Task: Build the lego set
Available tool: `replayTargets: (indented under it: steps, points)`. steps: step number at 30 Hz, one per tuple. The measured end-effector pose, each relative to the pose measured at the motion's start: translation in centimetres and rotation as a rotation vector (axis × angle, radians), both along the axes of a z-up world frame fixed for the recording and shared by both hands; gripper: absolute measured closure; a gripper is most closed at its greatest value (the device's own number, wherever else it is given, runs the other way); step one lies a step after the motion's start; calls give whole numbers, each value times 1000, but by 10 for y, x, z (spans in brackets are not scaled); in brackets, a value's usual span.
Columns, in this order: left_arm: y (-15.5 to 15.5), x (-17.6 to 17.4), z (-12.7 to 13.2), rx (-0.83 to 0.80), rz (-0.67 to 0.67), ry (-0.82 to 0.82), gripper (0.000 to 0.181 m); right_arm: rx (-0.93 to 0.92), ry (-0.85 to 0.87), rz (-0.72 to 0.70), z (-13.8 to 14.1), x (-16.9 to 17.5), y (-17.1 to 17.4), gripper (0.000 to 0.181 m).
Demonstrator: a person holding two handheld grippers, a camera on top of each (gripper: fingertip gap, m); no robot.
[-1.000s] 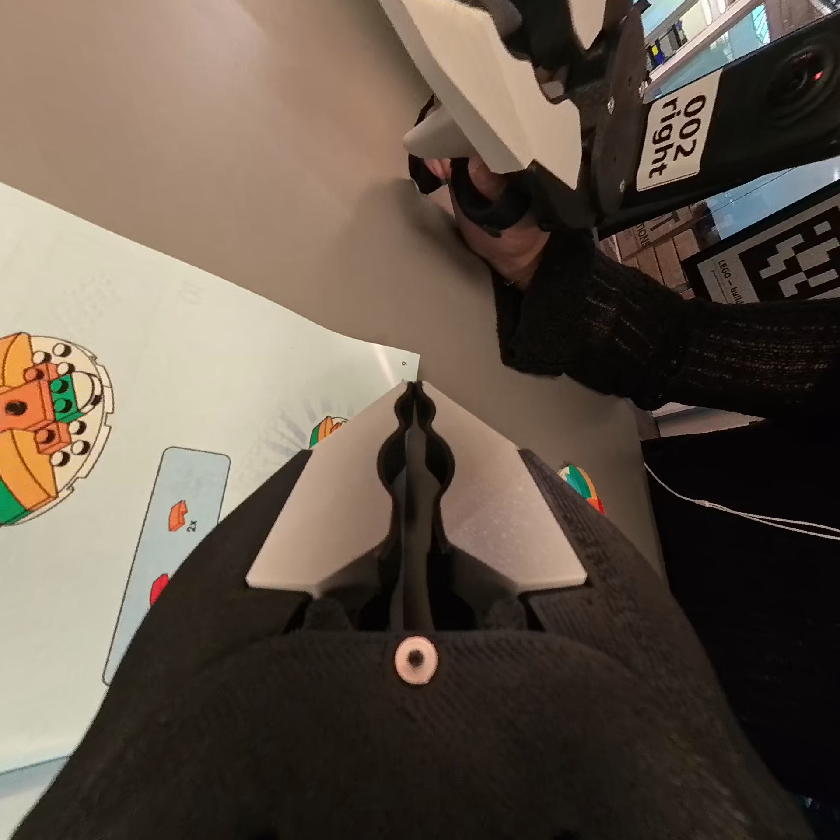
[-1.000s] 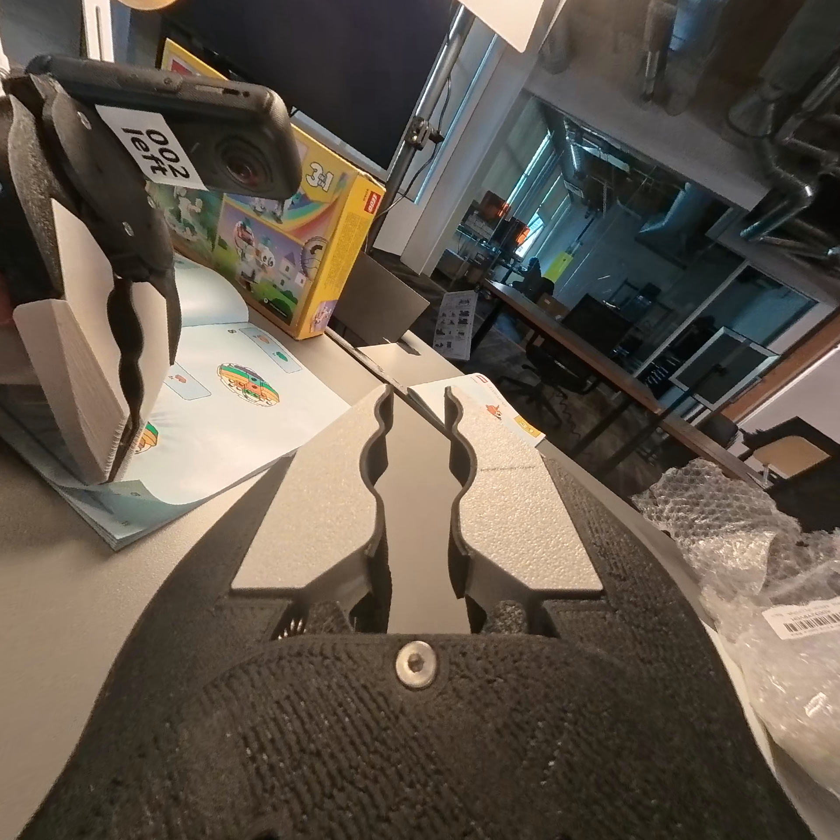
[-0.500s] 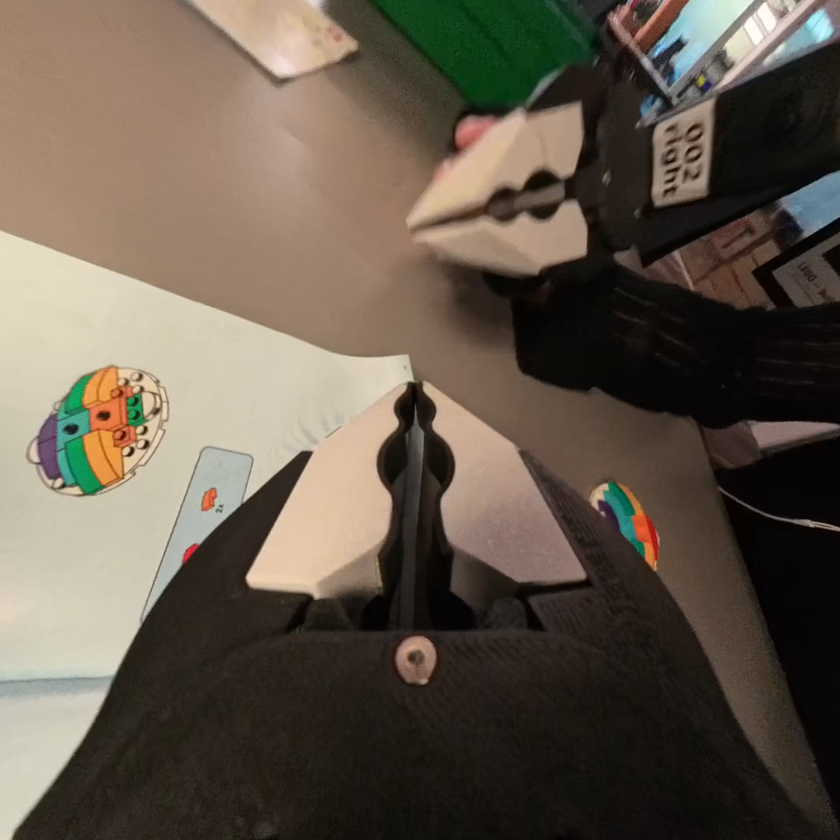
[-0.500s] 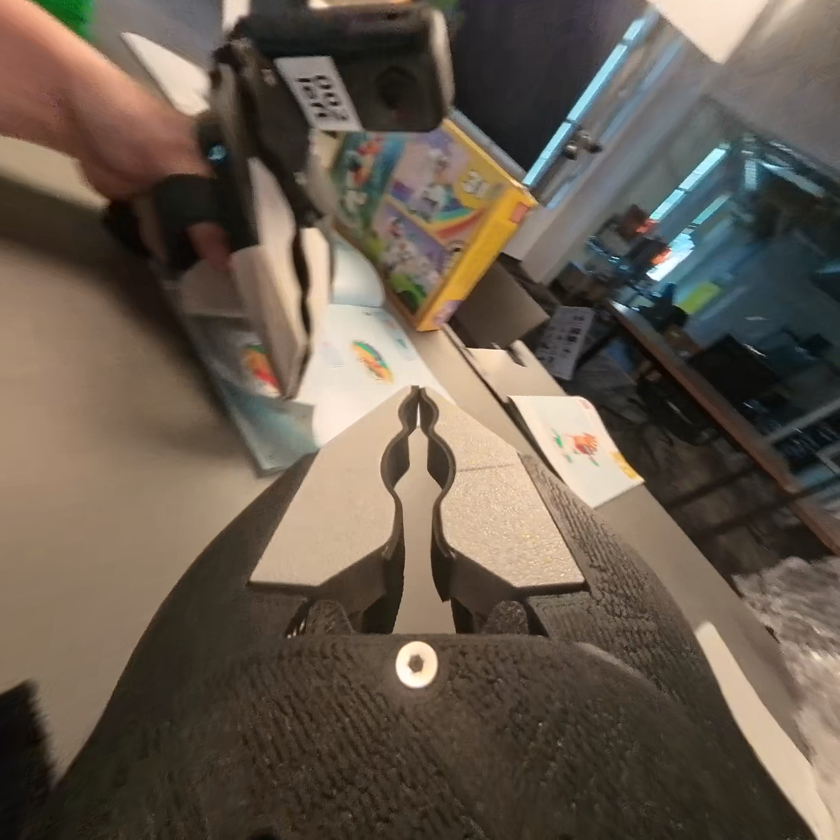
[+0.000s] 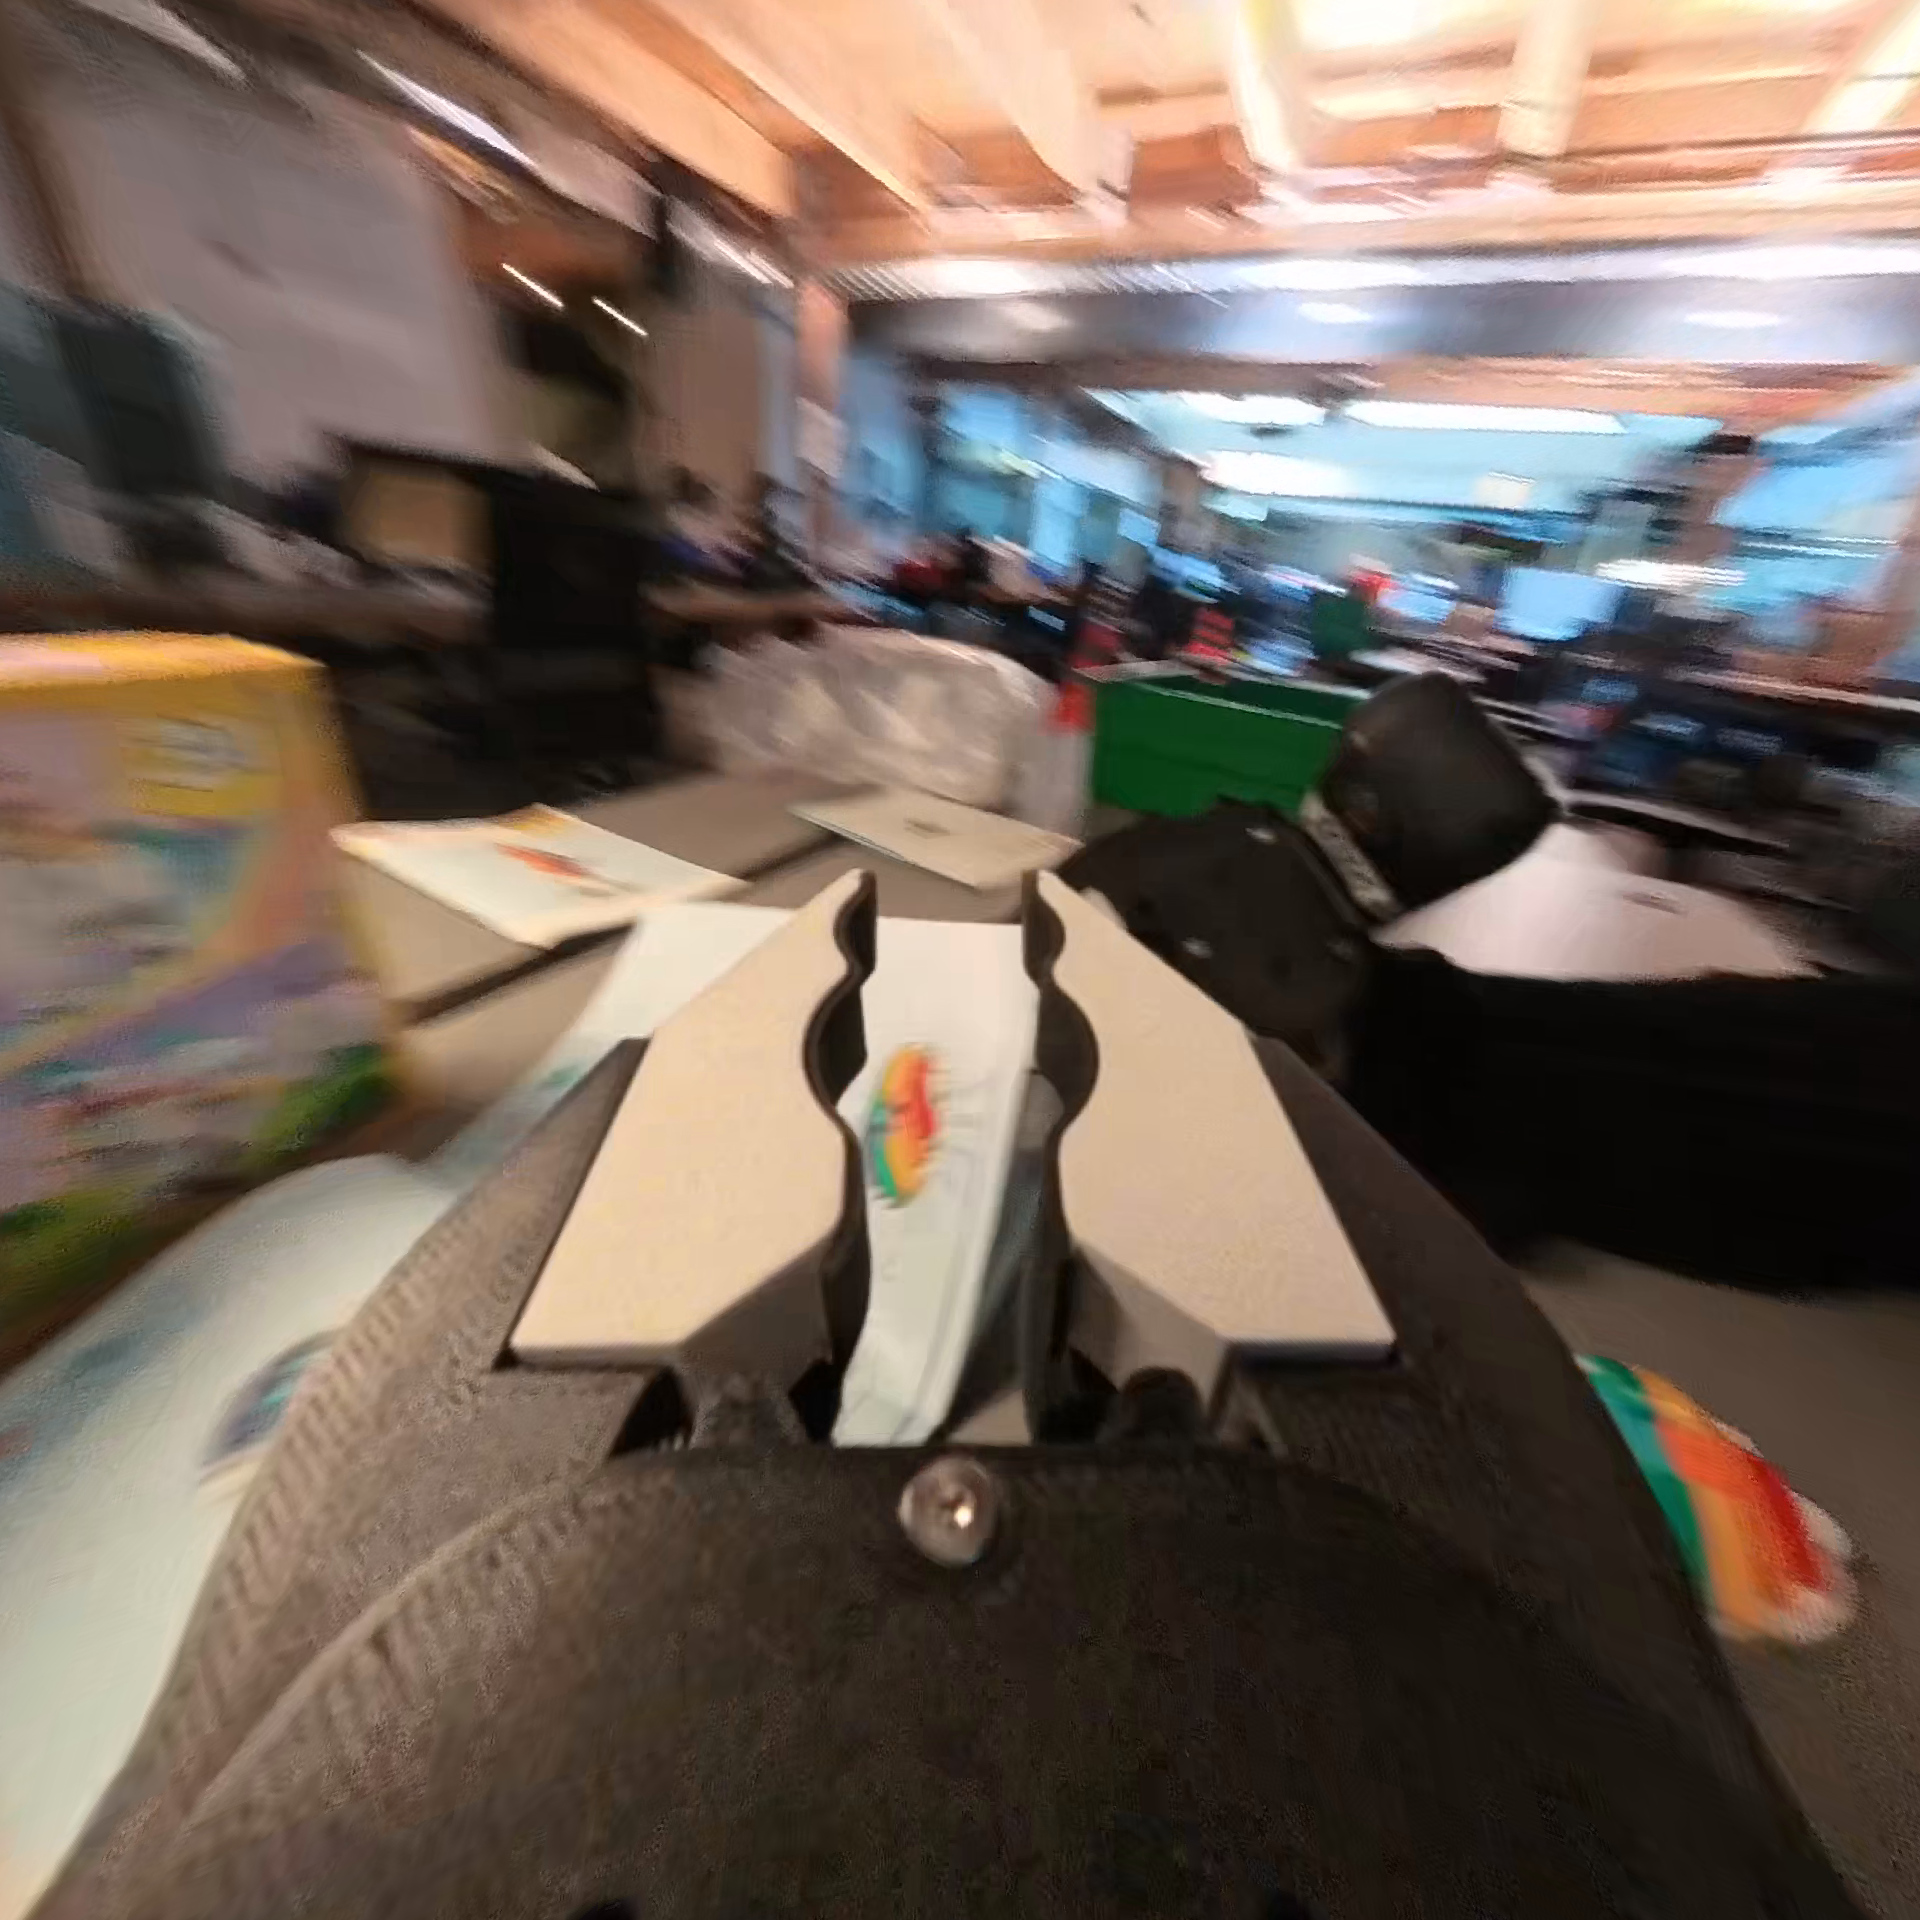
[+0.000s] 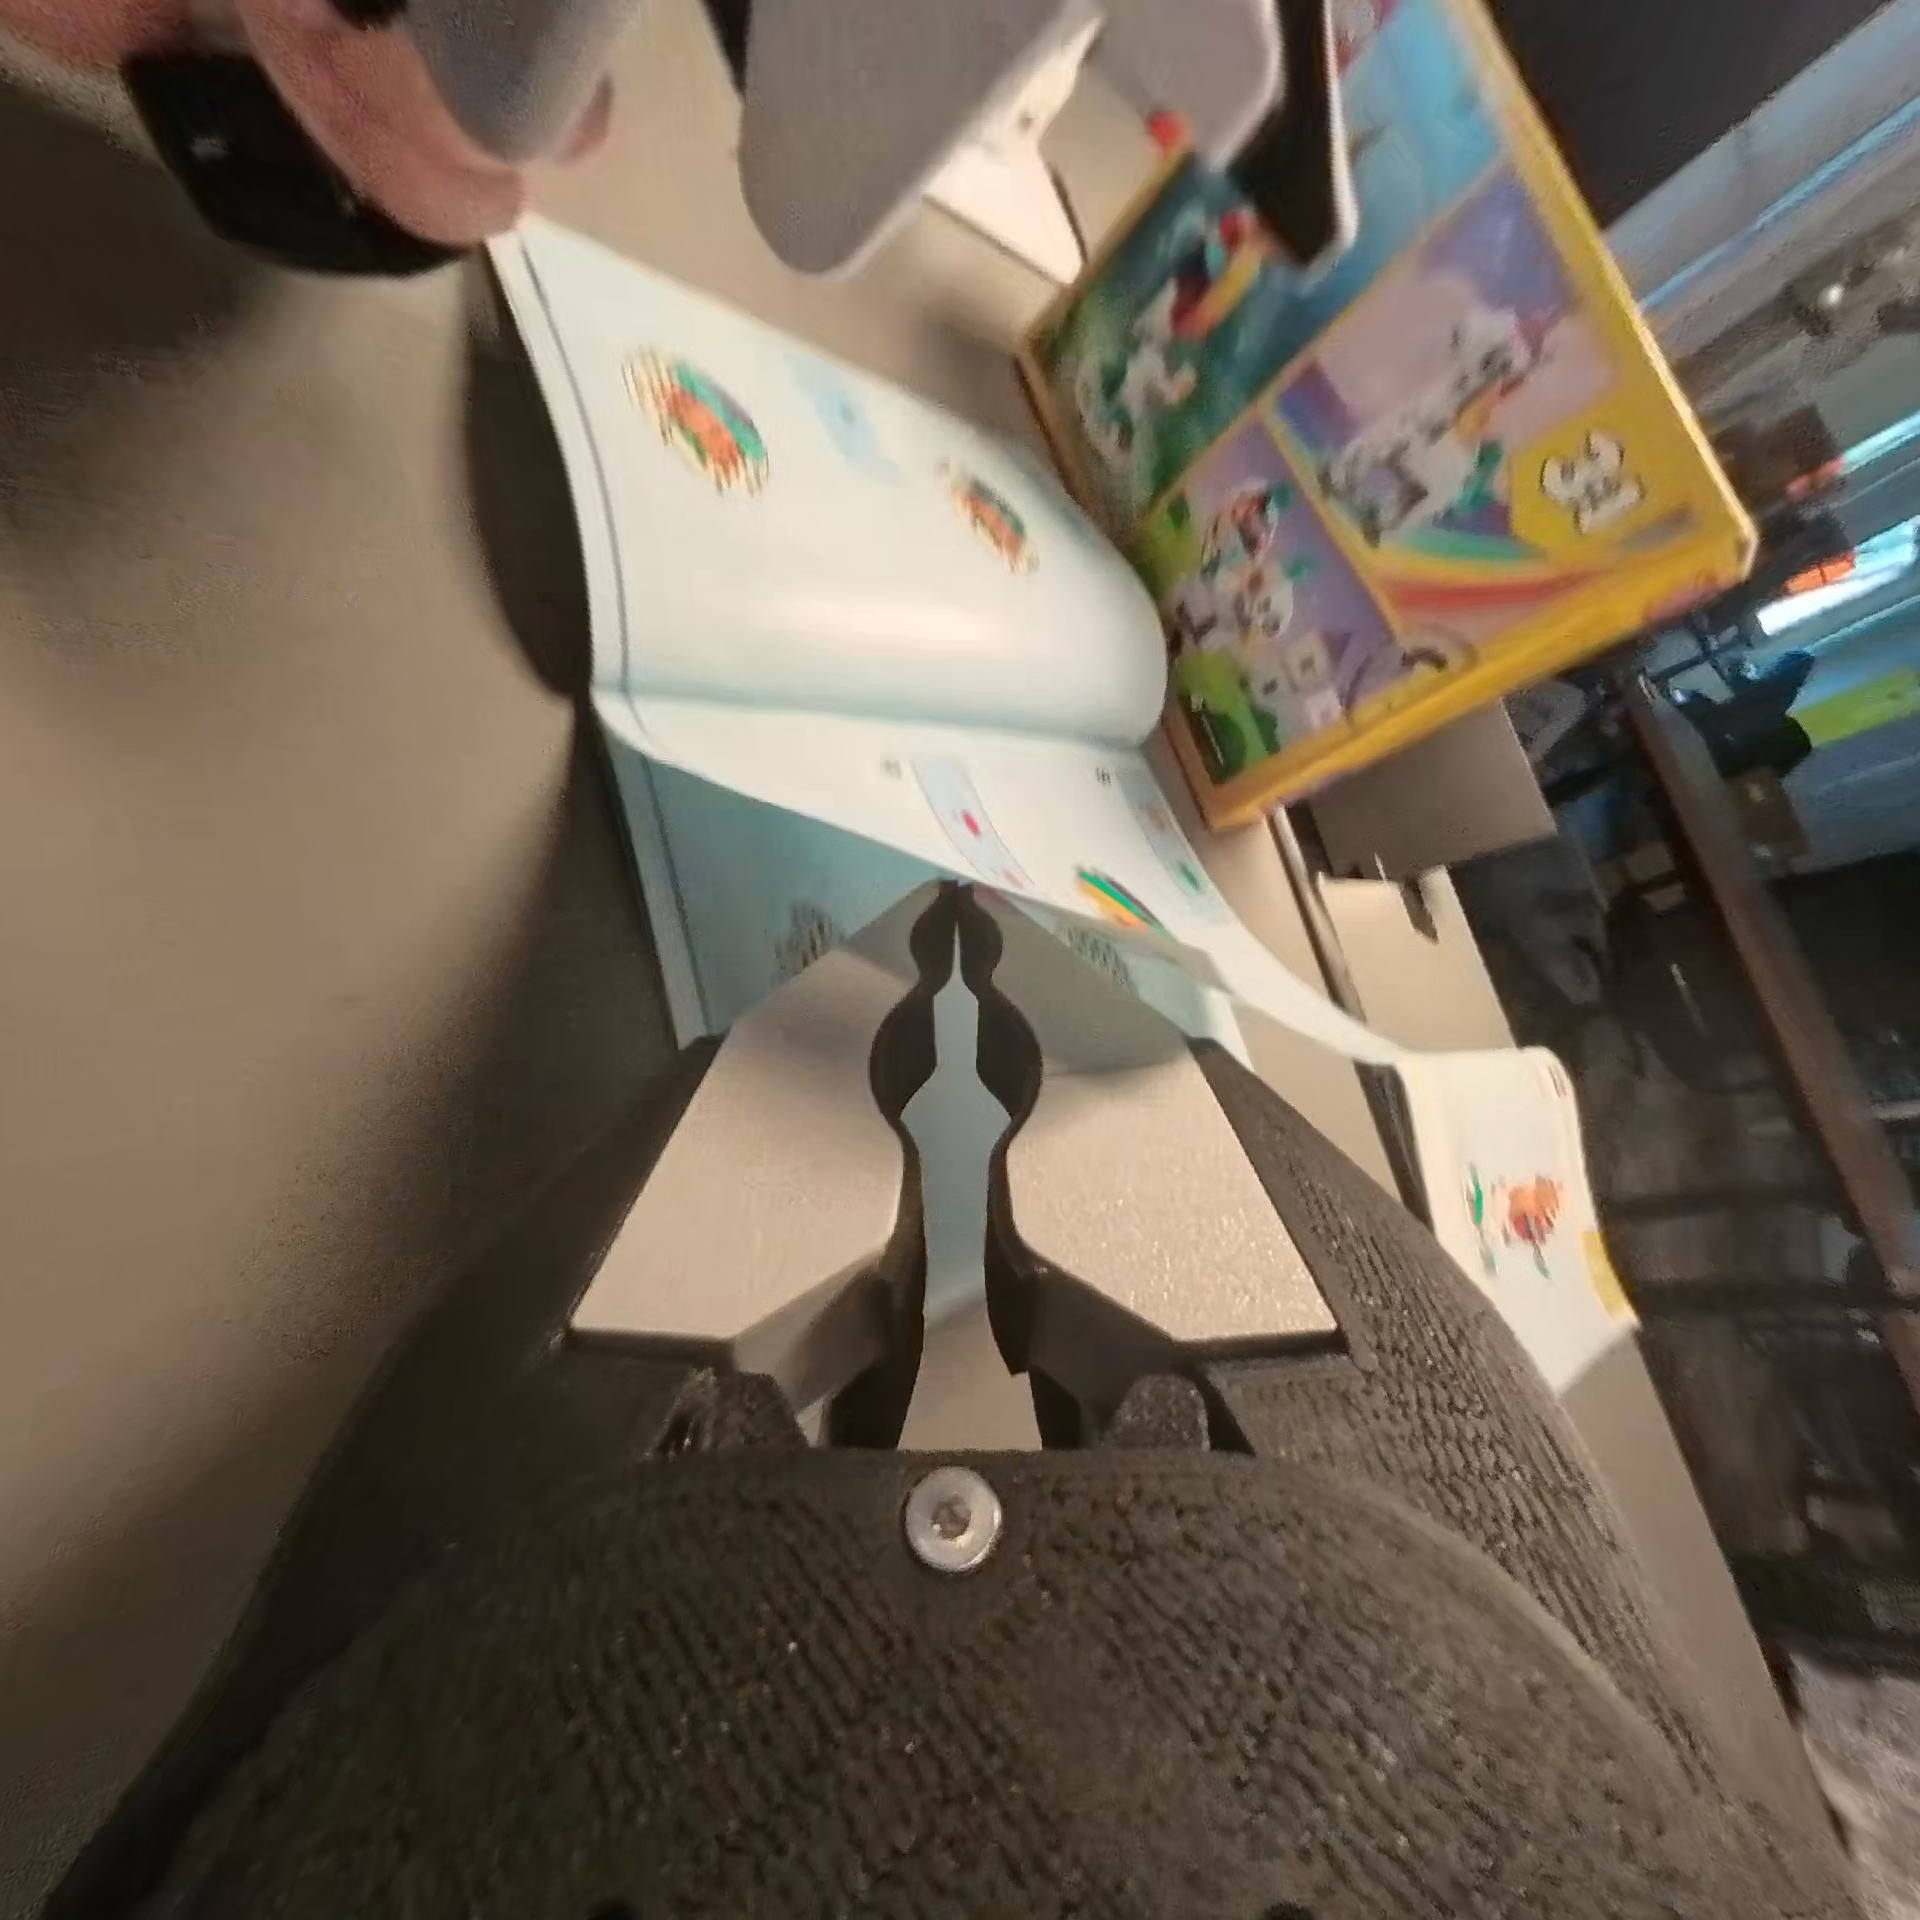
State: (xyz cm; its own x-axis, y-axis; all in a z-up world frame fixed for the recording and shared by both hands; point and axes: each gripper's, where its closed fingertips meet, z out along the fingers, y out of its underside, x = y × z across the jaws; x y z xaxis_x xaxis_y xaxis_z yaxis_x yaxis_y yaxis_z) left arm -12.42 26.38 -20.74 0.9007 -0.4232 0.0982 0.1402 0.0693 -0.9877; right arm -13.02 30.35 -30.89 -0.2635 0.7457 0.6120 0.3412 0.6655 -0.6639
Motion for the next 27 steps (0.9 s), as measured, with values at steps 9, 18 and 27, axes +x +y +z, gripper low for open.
replayTargets:
  steps: [9,18,27]
  points:
    - [-77,-70,5,149,682,348,151,-100,-136,181,-20,-59,-64,181]
    - [-82,-76,19,253,686,244,153,-60,-177,151,-24,-60,-68,181]
    - [-84,-84,19,257,706,205,152,-131,-193,263,-23,-22,-87,181]
